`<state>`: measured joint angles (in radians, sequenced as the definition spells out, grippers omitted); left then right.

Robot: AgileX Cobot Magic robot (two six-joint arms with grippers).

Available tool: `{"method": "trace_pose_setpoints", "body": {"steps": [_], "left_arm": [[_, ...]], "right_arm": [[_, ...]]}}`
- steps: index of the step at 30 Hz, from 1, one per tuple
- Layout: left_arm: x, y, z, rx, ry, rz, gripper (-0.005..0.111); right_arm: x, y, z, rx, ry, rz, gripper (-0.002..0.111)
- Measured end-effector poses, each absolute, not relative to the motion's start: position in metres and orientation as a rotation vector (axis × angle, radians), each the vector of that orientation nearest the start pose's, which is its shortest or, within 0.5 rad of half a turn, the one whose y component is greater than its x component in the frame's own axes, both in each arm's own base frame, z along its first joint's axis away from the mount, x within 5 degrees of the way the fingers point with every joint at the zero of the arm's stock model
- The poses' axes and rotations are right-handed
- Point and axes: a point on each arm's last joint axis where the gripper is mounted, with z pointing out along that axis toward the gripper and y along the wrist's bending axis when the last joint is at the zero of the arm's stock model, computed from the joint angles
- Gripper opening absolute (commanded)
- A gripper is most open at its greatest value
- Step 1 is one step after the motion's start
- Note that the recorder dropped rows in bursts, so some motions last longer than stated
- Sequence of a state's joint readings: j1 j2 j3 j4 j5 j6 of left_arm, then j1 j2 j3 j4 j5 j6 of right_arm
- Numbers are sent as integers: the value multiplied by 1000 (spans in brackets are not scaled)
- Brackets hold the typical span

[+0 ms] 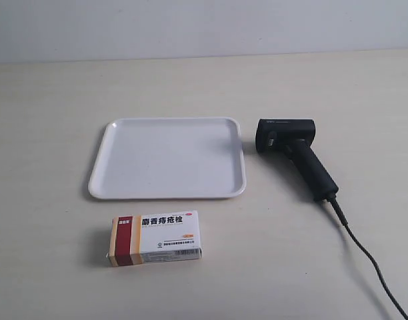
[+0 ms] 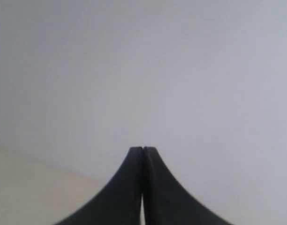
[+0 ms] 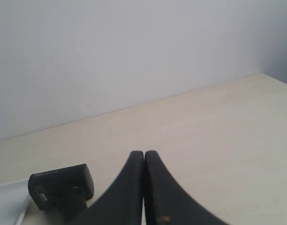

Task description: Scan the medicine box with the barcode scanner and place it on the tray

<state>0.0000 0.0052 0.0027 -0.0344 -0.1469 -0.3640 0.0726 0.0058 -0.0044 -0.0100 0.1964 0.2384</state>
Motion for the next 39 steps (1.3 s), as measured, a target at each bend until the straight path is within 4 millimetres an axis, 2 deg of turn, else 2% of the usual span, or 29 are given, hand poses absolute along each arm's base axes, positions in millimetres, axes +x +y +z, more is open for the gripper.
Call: {"method": "trace_pose_setpoints", "body": {"steps": [2,4,8,12,15,19,24,27,30,36,38,39], "left_arm": [[51,1,237,-230,1192,-323,0],[53,0,248,-192,1177,-275,0],[79,0,253,-184,1412,-213,0],[117,-7,231,-113,1760,-180,0],[145,-29,212,100,1998,-214,0],[171,-84,196,505,2141,-307,0],[171,-151,175,1005,2109,-384,0],[164,-172,163,1165,2091,-415,0],[164,-177,156,1139,2182,-368,0],[176,-165,158,970,2395,-106,0],[174,-164,161,1057,2481,-52,0],[172,-166,163,1166,2485,-58,0]], "right_arm": [[56,4,197,133,1681,225,0],[56,4,197,133,1681,225,0],[56,4,197,133,1681,225,0],[56,4,197,133,1681,225,0],[56,4,197,133,1681,225,0],[56,4,197,133,1681,225,0],[56,4,197,134,1681,226,0],[56,4,197,134,1681,227,0],[56,4,197,134,1681,227,0],[56,4,197,134,1681,227,0],[56,4,197,134,1681,227,0],[56,4,197,134,1681,227,0]]}}
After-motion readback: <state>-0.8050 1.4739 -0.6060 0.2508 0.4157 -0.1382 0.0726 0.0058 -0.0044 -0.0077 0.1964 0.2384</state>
